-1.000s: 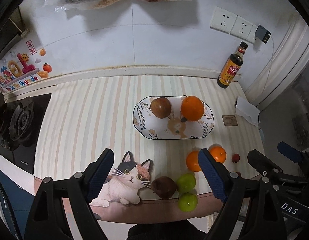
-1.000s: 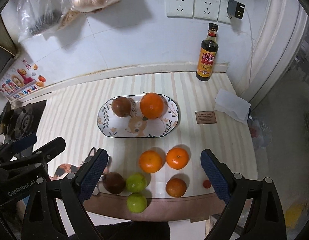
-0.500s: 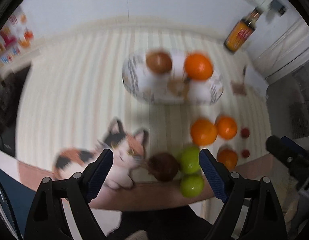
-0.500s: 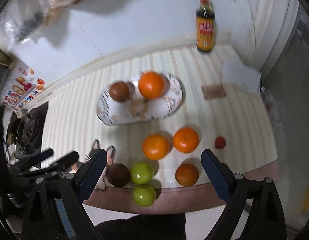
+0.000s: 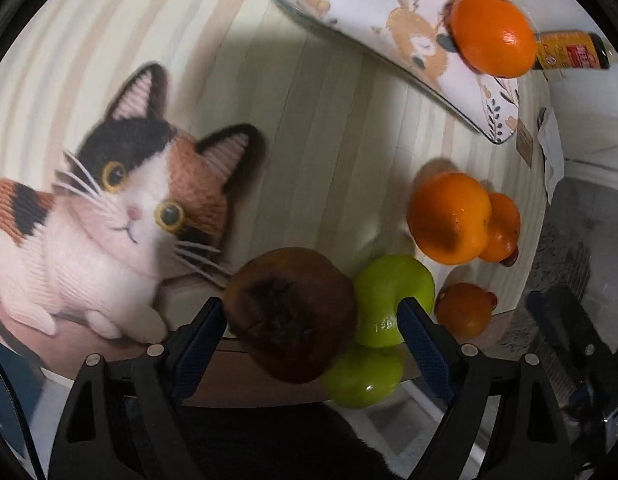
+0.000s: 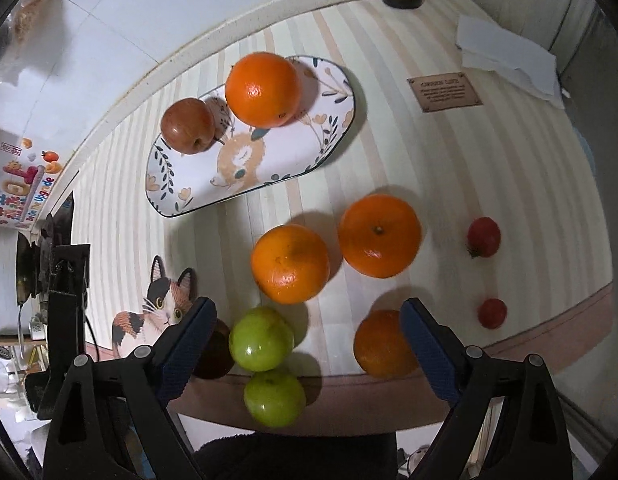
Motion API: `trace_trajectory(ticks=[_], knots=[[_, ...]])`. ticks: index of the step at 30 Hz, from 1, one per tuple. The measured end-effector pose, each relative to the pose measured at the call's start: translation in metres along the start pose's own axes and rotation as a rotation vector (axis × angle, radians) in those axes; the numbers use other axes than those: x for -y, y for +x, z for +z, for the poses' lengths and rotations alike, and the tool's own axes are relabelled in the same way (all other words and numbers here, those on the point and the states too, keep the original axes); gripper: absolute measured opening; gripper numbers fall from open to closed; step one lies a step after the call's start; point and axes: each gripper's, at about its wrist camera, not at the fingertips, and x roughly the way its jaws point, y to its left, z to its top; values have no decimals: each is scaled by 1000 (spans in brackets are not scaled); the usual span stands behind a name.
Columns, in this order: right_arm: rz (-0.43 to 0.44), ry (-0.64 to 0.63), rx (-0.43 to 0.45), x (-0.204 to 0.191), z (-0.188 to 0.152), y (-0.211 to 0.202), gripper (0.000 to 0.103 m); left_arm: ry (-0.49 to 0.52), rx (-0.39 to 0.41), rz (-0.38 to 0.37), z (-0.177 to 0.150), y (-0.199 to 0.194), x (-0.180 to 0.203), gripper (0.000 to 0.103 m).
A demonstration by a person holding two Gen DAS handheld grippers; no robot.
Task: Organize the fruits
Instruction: 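Grasp a dark red apple with the left tool while the right tool grasps an orange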
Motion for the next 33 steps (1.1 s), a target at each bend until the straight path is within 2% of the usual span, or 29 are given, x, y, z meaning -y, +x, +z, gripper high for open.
trace_trajectory(ticks=[1, 2, 3, 6, 10, 12, 16, 19, 22, 26, 29, 33], knots=[[2, 2, -8, -1, 2, 7, 92, -5, 18, 1, -1, -2, -1, 82], [4, 2, -15, -2, 4, 11, 89, 10, 50, 25, -2, -7, 1, 68], [4, 4, -26, -3, 6, 17, 88, 25, 67, 48, 0, -11, 2, 62], [13, -1, -51, -10, 12, 34, 87, 58, 78, 81, 1, -14, 2, 62], [-15, -36, -76, -24, 19, 55, 82, 118, 129, 198, -4, -19, 8, 62], [-51, -61, -95, -29, 22, 66, 81, 135, 149, 232, -6, -21, 9, 62], [-111, -117, -136, -37, 24, 91, 69, 139, 156, 236, -8, -20, 11, 62], [-117, -157, -135, -42, 22, 94, 68, 144, 158, 241, -10, -21, 12, 62], [-65, -171, -157, -46, 16, 94, 68, 148, 166, 238, -10, -20, 15, 63], [-59, -157, -162, -45, 14, 98, 69, 148, 176, 239, -7, -22, 16, 63], [-55, -160, -166, -44, 14, 98, 69, 147, 169, 243, 11, -27, 20, 62], [-64, -190, -155, -41, 12, 96, 68, 157, 180, 257, 12, -29, 23, 62]])
